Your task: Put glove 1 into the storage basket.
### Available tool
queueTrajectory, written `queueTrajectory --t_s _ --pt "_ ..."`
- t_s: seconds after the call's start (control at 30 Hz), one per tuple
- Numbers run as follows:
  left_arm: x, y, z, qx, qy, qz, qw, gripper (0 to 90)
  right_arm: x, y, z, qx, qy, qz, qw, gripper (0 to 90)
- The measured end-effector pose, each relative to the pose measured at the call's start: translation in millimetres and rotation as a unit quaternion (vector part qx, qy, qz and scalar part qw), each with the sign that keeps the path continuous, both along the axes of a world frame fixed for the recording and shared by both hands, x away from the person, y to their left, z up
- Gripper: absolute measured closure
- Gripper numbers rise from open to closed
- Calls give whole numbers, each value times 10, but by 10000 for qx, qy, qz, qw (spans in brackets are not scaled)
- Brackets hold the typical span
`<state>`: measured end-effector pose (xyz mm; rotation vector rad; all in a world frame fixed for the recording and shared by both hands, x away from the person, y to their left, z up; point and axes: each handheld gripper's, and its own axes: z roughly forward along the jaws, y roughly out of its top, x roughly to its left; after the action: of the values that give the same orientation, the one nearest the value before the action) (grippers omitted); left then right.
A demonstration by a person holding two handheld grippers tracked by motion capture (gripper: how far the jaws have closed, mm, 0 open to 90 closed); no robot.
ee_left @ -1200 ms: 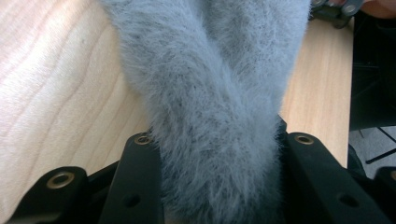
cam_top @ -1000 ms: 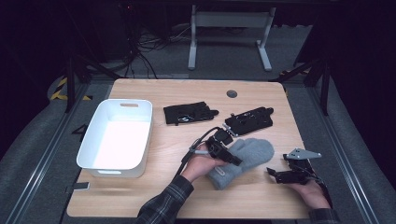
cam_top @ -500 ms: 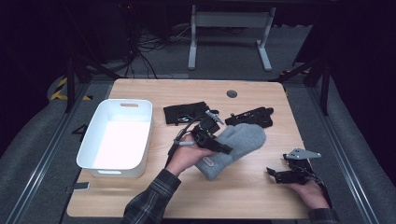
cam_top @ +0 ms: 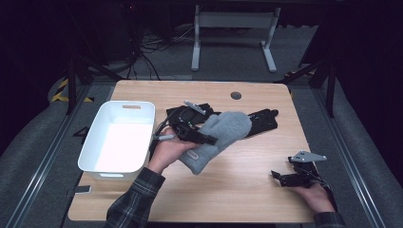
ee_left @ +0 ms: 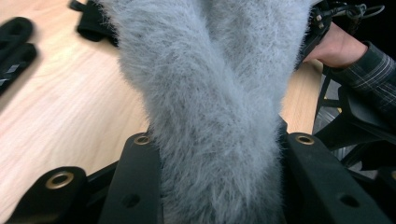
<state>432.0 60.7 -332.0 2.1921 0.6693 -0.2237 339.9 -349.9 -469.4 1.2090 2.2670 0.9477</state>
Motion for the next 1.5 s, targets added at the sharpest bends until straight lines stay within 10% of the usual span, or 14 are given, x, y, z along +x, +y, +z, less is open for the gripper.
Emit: queueTrajectory --t_s 0.8,1.5 --pt "32 1142 253 67 -171 1110 9937 636 2 8 -2 2 9 -5 10000 56" --pt "43 2147 85 148 136 2262 9739 636 6 13 -3 7 17 -13 10000 49"
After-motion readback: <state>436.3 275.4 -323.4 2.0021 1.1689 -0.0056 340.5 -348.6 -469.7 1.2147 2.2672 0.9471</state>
